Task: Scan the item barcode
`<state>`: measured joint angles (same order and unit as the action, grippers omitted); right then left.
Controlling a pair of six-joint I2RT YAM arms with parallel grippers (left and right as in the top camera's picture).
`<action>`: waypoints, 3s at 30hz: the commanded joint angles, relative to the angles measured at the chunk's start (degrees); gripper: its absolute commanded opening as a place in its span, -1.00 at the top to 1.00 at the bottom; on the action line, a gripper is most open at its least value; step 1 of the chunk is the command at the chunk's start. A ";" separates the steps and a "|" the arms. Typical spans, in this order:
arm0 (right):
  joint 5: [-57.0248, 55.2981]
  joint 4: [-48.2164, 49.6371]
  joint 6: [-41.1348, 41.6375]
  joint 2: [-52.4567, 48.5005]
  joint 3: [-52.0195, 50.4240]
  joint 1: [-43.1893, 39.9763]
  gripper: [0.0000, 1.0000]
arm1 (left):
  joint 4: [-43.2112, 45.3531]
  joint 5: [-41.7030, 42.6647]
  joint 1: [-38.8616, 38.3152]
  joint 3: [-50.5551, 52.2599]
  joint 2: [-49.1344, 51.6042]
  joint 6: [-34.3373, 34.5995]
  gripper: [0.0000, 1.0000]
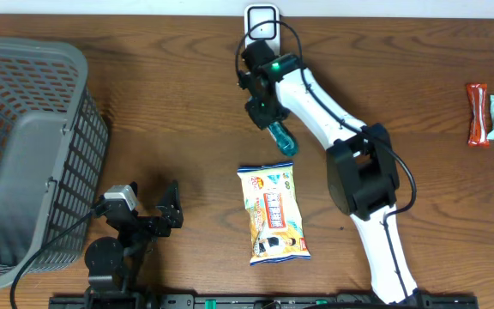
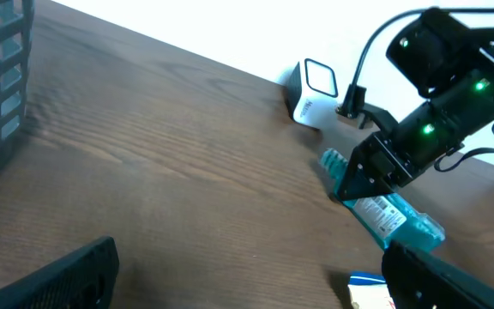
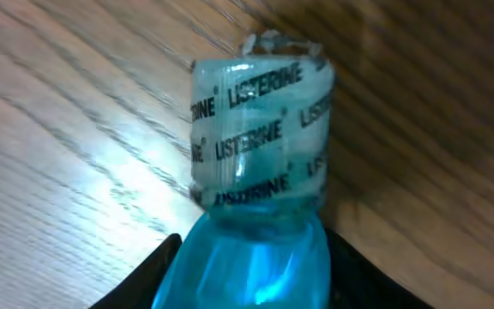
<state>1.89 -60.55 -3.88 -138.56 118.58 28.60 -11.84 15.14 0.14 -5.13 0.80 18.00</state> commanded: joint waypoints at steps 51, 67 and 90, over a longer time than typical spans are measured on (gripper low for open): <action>30.42 11.19 -10.43 6.25 10.80 3.04 0.98 | -1.20 0.72 -0.17 0.94 -0.20 -0.11 -0.96; 18.14 31.36 -9.01 6.25 -3.13 11.67 0.97 | -1.20 0.72 -0.17 0.94 -0.20 -0.11 -0.96; 17.51 32.44 -8.37 6.78 -3.52 12.70 -0.25 | -1.20 0.72 -0.17 0.94 -0.20 -0.11 -0.96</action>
<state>19.46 -28.88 -12.51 -134.80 115.63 40.97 -11.84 15.14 0.14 -5.13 0.82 18.00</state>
